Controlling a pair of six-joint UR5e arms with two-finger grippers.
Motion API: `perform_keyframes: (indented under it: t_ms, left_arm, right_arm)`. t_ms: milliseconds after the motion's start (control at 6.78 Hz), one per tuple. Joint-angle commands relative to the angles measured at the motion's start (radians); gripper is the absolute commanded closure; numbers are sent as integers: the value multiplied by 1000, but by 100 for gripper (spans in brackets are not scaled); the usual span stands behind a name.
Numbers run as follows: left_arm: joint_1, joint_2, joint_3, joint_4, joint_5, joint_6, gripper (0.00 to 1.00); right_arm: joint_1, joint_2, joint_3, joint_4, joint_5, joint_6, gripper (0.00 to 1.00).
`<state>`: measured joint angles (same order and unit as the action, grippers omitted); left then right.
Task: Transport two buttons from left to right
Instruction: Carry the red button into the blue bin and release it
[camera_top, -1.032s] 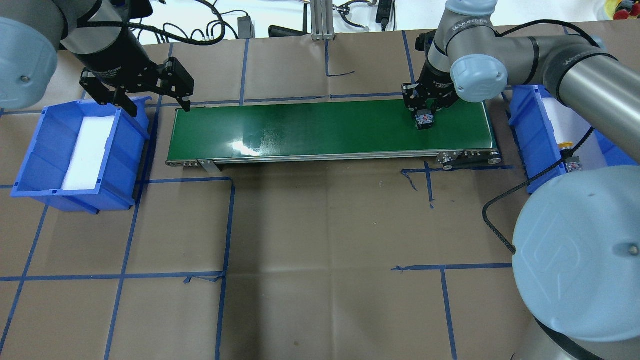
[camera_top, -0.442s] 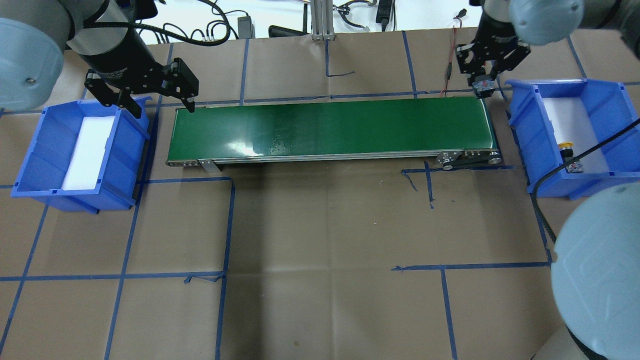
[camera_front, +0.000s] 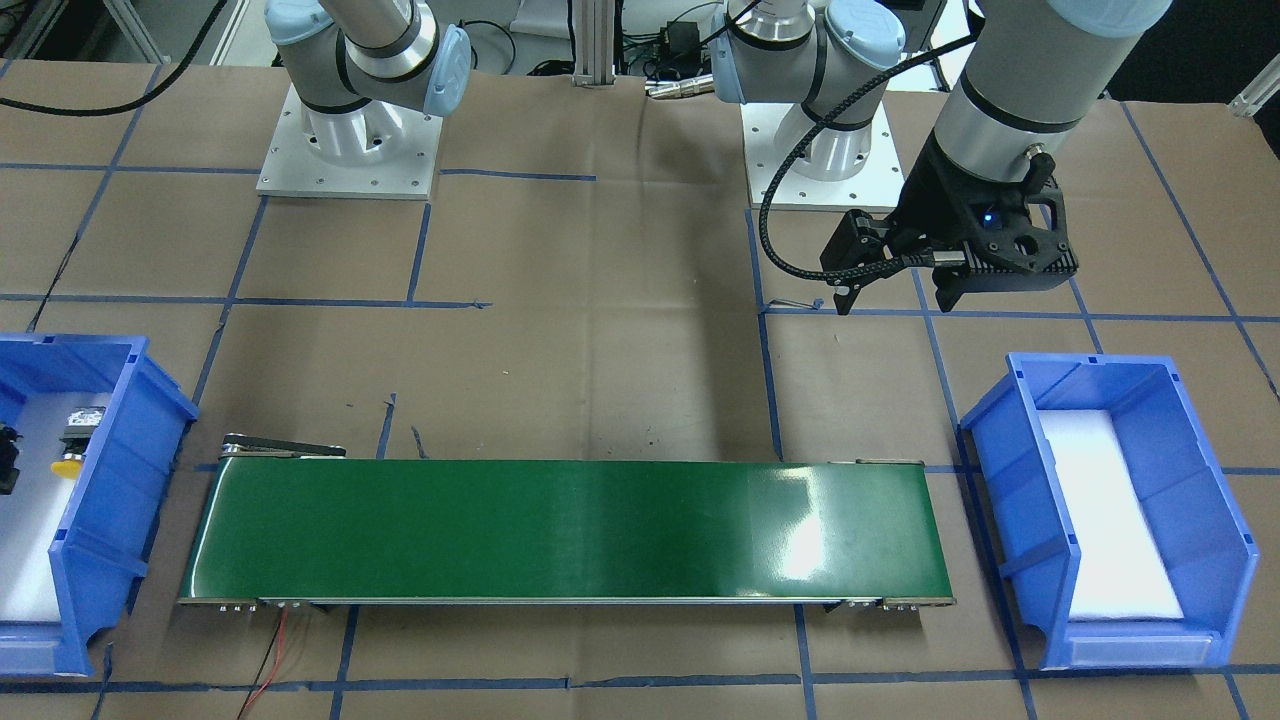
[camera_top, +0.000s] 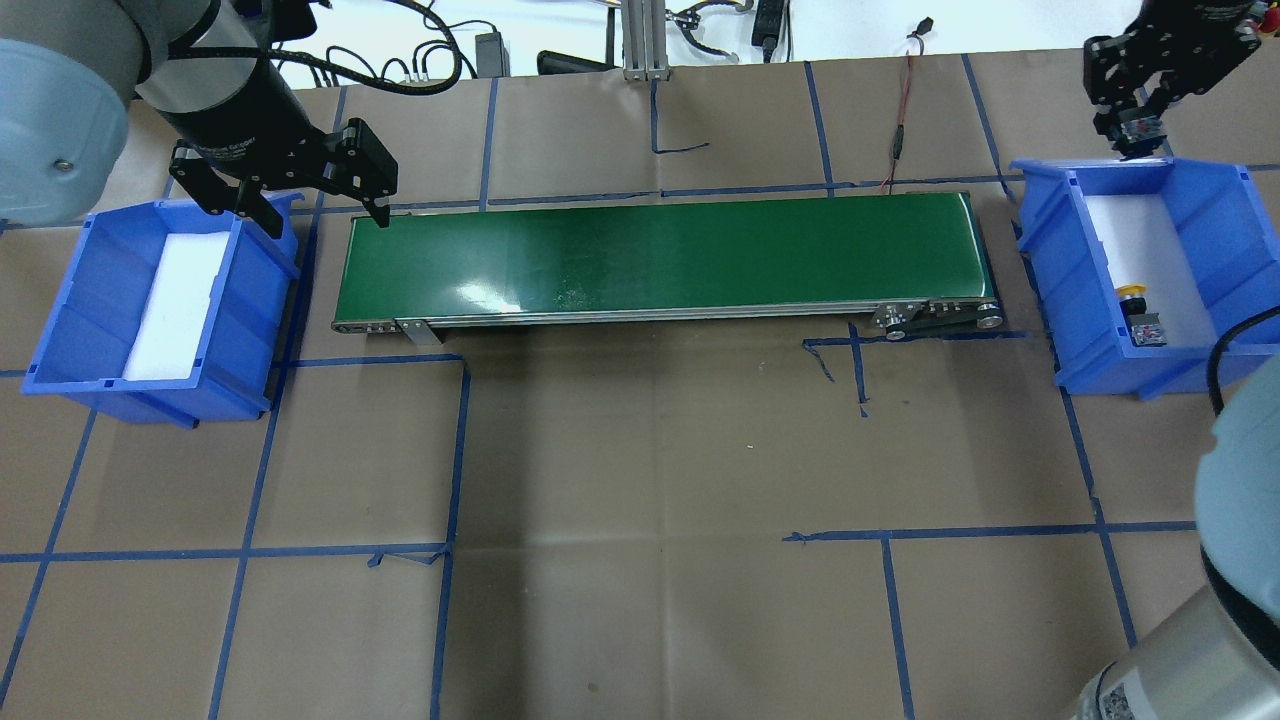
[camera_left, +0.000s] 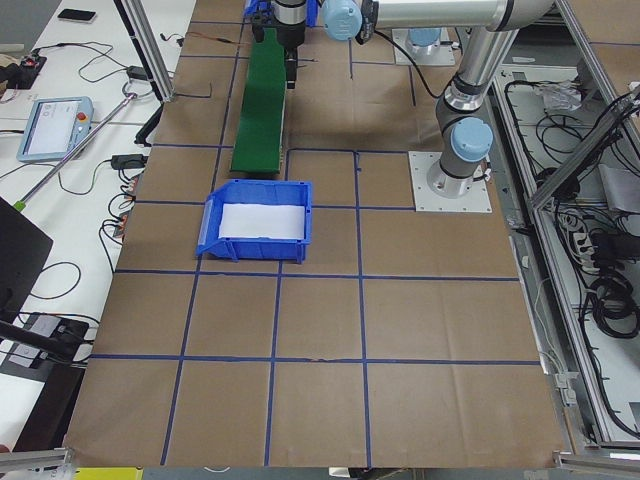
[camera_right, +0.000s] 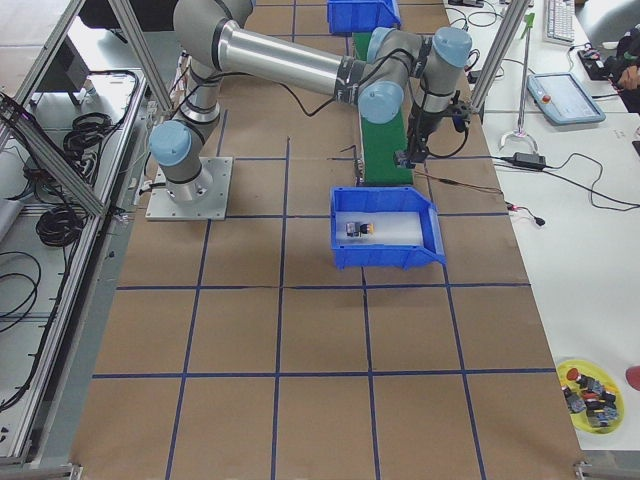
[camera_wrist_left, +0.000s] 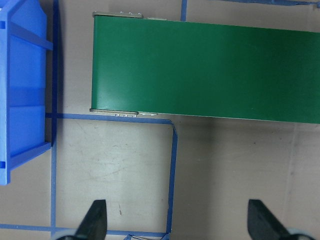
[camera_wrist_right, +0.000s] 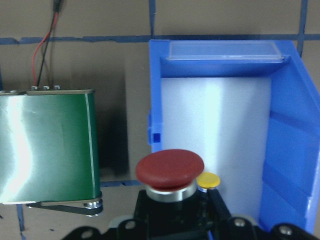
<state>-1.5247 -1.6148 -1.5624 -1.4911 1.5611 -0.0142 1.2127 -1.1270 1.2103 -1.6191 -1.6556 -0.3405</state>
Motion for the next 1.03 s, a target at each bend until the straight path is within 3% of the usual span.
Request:
perform_keyframes:
  t_ms: [0,590,884]
  left_arm:
    - [0,0,-1,0,1,2,0]
    - [0,0,-1,2,1,7,0]
    - [0,0,-2,0,-1,8,0]
  right_arm:
    - [-90,36,55,-92,57,-69,96]
    - [-130,73,228,-331,80,-161,96]
    - [-134,93,294,-361,79,-180,96]
